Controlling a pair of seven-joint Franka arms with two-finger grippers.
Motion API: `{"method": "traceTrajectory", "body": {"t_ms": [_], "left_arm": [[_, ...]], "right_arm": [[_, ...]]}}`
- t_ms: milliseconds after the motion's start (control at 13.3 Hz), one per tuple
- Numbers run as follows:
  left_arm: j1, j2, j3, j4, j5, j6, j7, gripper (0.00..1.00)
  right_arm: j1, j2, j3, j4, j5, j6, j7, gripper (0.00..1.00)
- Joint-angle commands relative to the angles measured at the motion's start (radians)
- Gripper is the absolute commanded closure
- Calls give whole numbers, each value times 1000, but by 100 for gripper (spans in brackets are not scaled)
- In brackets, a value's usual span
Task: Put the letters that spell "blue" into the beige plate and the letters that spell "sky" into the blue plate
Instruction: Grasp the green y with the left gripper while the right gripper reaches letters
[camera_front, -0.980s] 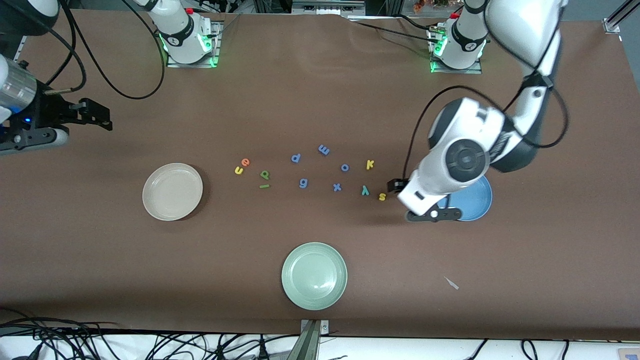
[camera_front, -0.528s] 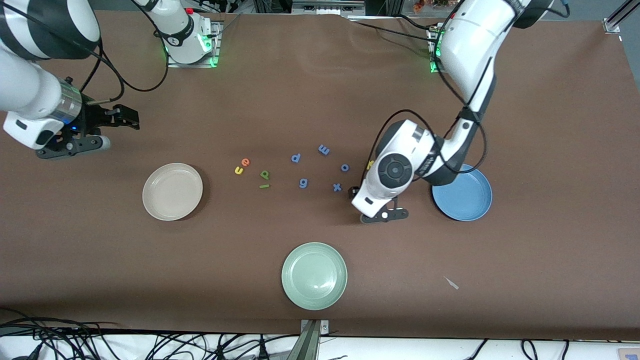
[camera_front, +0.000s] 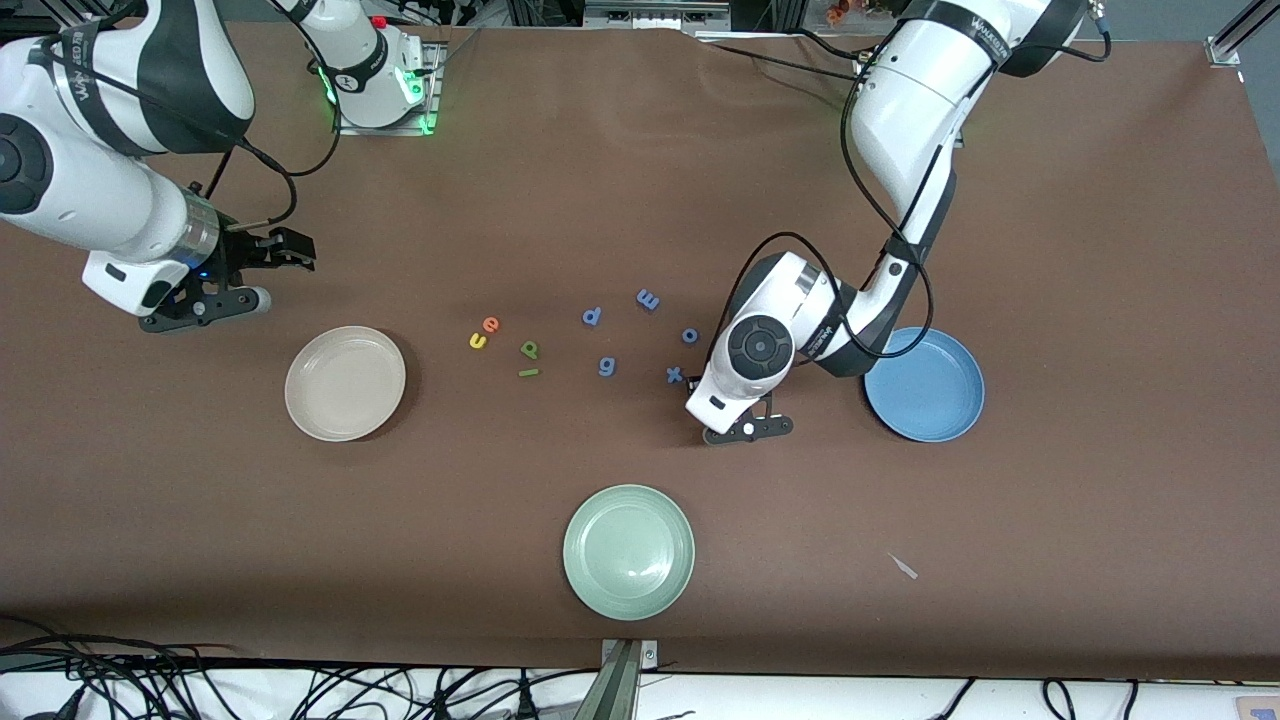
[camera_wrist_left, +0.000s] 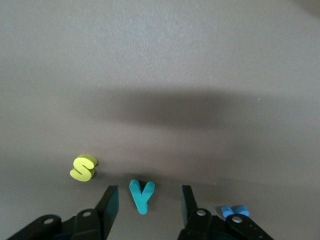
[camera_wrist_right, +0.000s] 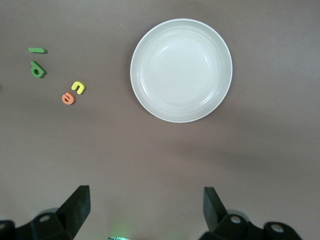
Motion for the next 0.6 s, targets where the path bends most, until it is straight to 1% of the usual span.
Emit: {"method": "traceTrajectory", "body": {"t_ms": [0,151,226,302,377,452,528], "left_arm": [[-11,16,7,-1,9,9,5,41],[-11,16,5,-18,59,11,4,41],[-11,19,5,-20,66,11,4,41],[-11,25,4,-20,66,11,1,41],[-11,23,4,-18,66,11,1,44],[-11,25,4,-18,66,11,2,50],[-11,29,4,-18,66,12,2,58]], "right_arm": [[-7,-16,47,-17,5,32,120,0],[-7,-5,126,-40,3,78,352,0],[-7,-5,145,-87,1,150,425,0],[-7,-2,175,-150,3,251,476,0],[-7,-2,198,-224,1,360,519,0],[-7,0,211,-290,-2,461,553,0],[-6,15,222,-331,-2,529,569,0]]}}
